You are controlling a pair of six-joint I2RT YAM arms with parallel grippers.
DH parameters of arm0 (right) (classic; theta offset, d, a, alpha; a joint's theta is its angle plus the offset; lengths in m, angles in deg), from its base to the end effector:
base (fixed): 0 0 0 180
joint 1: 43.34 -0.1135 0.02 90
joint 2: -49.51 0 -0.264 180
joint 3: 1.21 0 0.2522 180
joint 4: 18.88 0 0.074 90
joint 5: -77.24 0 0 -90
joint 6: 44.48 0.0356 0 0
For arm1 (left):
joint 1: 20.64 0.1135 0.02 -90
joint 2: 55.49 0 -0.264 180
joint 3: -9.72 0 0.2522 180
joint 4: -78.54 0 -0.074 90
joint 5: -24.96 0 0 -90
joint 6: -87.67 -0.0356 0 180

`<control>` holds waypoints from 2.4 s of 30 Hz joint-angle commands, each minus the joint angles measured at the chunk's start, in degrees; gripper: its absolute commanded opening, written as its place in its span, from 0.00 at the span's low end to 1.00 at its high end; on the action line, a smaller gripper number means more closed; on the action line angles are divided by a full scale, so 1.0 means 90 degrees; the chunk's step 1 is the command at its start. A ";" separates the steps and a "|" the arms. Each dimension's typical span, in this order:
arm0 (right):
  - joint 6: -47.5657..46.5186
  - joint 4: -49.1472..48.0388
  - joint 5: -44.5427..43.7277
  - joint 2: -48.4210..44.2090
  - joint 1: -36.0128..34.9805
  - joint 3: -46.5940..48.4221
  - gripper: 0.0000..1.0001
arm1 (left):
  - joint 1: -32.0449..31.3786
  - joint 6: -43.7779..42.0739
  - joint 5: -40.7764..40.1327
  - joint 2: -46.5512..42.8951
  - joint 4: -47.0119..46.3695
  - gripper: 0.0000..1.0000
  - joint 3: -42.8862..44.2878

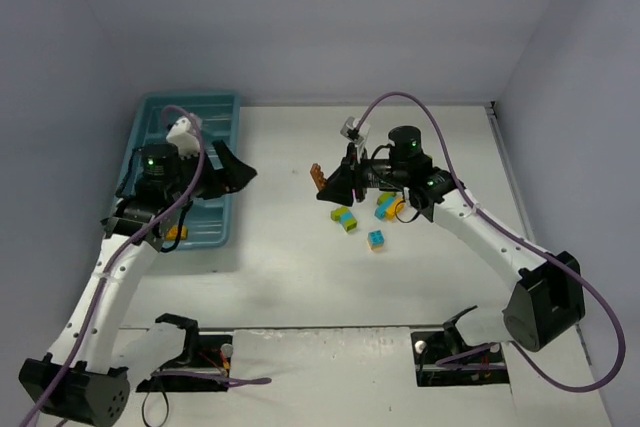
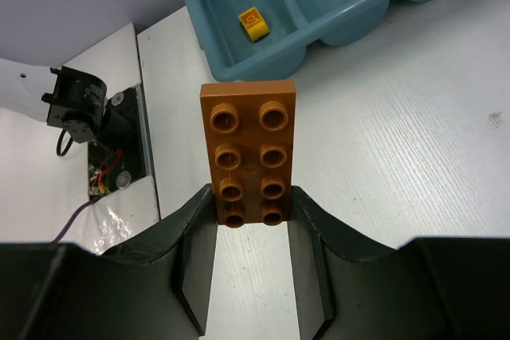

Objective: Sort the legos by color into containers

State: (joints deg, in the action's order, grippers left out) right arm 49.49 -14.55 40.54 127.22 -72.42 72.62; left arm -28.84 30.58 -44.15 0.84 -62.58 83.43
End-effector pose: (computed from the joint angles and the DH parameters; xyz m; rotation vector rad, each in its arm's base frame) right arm 0.2568 0.1755 0.3408 -1.0649 1.4632 1.2073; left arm 0.2101 -0.0431 0.3692 -0.1823 2.0033 -0.8217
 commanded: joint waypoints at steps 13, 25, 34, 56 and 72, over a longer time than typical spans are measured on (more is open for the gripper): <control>-0.0109 -0.0251 -0.0560 0.0086 -0.0479 0.0483 0.00 | -0.2925 0.0485 -0.1020 0.1512 -0.0624 0.72 0.2030; -0.0089 -0.0241 -0.0795 0.0047 -0.0548 0.0474 0.00 | -0.3229 0.0533 -0.1178 0.1983 0.0051 0.30 0.2266; -0.0128 -0.0202 -0.0990 0.0125 -0.0636 0.0474 0.22 | -0.3239 0.0456 -0.1314 0.1934 -0.0194 0.00 0.2129; 0.0437 0.0657 -0.2679 -0.0040 0.0242 0.0026 0.90 | 0.1506 -0.0678 -0.2184 0.2528 -0.0544 0.00 0.1026; 0.0935 0.1018 -0.3919 -0.0120 0.0712 -0.0571 0.79 | 0.1801 -0.0580 -0.2262 0.3926 -0.1131 0.54 0.1279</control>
State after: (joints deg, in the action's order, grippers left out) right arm 55.28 -4.04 8.63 126.76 -65.98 67.31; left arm -12.91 25.11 -63.67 38.81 -68.85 91.60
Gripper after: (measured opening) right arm 0.816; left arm 0.508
